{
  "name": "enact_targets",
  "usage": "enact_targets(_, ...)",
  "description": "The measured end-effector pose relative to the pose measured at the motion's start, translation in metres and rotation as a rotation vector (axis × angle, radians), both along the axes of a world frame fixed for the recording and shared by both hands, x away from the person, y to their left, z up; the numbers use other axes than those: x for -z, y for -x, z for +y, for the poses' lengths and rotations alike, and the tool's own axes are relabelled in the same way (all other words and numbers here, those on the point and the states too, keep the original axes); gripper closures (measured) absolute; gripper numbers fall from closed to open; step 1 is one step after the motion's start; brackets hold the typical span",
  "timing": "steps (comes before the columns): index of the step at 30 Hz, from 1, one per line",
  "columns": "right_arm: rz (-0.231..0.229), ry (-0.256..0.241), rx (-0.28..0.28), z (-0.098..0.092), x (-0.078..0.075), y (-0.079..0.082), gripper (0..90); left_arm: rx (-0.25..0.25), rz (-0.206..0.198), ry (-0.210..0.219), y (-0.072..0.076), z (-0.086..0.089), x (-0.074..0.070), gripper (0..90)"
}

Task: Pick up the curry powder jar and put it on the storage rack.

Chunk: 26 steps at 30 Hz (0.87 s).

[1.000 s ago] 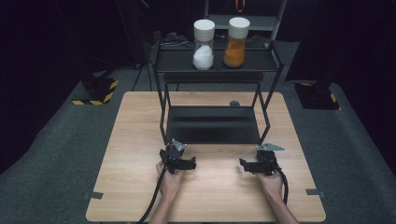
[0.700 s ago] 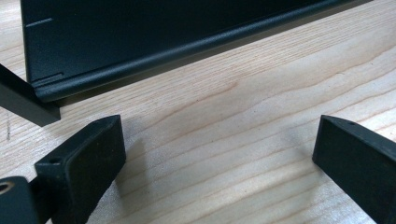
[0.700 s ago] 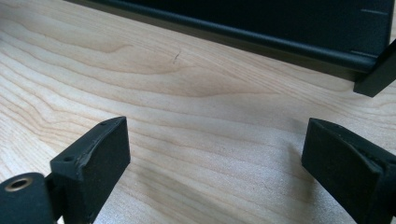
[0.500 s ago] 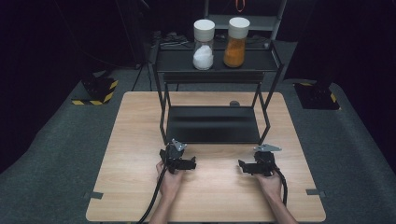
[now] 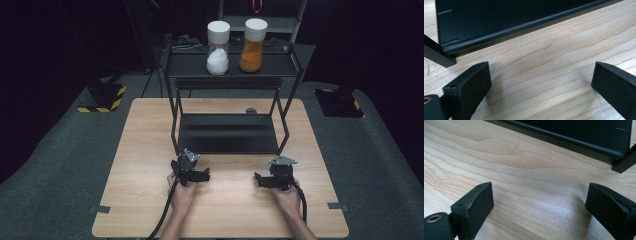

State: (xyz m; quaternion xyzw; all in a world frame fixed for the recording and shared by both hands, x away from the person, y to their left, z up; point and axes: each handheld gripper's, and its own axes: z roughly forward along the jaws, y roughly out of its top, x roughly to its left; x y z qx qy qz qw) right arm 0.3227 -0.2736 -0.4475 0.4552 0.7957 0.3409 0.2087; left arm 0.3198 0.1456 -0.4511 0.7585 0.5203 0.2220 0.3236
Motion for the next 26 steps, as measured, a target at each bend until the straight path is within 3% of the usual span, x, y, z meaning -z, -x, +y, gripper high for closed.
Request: enact_targets(26,0.001,0.001,0.000,0.0002,-0.0002,-0.0003,6.9,0.009,0.003,0.004,-0.0011,0.0020,-0.0002,2.1)
